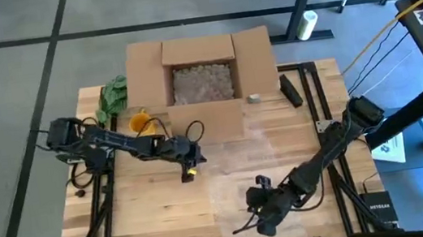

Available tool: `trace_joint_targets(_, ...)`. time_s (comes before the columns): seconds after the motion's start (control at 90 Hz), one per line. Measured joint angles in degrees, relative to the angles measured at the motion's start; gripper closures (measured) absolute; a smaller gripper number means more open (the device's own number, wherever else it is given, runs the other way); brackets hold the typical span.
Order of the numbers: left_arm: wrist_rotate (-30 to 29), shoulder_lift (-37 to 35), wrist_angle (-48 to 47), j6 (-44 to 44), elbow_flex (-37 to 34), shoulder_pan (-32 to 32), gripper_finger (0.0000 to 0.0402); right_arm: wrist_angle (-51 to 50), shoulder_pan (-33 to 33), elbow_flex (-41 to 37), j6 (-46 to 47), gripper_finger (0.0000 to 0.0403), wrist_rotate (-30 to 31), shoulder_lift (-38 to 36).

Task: Wrap mug
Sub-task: Wrap the yellow mug with the bubble wrap

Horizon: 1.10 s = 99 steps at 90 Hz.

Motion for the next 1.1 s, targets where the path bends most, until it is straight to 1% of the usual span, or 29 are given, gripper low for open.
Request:
trace_joint_targets(0.144, 3.2, 4.4, 0.0, 0.1, 1.4, 2.4, 0.0402, 5.5, -0.1, -3.7, 2.2, 0.0402, -1.4, 0.0)
trace_joint_targets(0.256, 3.7, 6.9, -0.1, 0.7, 2.0, 3.0, 0.0401, 9.0, -0.1, -5.9, 4.3, 0.0402, -1.4, 0.0)
trace_joint_targets(0.367, 3.8, 7.6, -0.2, 1.5, 2.4, 3.0, 0.0401, 10.9, 0.3, -7.4, 6.0, 0.0402, -1.6, 0.0)
trace_joint_targets(0.456, 2.2, 7.6, -0.1, 1.7, 2.5, 3.0, 0.0401, 13.6, 0.7, -8.5, 7.3, 0.0402, -3.8, 0.0)
trace_joint_targets(0.544, 1.6, 7.6, -0.5, 1.3, 2.5, 3.0, 0.0401, 14.8, 1.1, -9.3, 9.0, 0.0402, -7.7, 0.0)
trace_joint_targets(0.689, 1.7, 7.6, -3.0, -0.3, 2.5, 2.7, 0.0401, 13.6, 2.5, -9.6, 12.7, 0.0402, -12.8, 0.0)
trace_joint_targets(0.811, 2.5, 8.1, -4.4, -1.8, 2.6, 1.6, 0.0401, 10.0, 3.8, -9.6, 16.2, 0.0403, -14.0, 0.0)
trace_joint_targets(0.9, 4.3, 9.4, -3.3, -2.8, 2.7, 0.3, 0.0401, 7.0, 4.1, -9.6, 17.7, 0.0403, -14.0, 0.1)
trace_joint_targets(1.0, 6.6, 11.5, -0.6, -3.9, 2.7, -1.6, 0.0401, 6.6, 3.9, -9.6, 18.3, 0.0403, -14.6, 1.7)
trace_joint_targets(1.1, 10.1, 13.1, 1.5, -4.8, 2.7, -2.7, 0.0401, 8.8, 3.4, -9.5, 18.4, 0.0403, -17.4, 5.0)
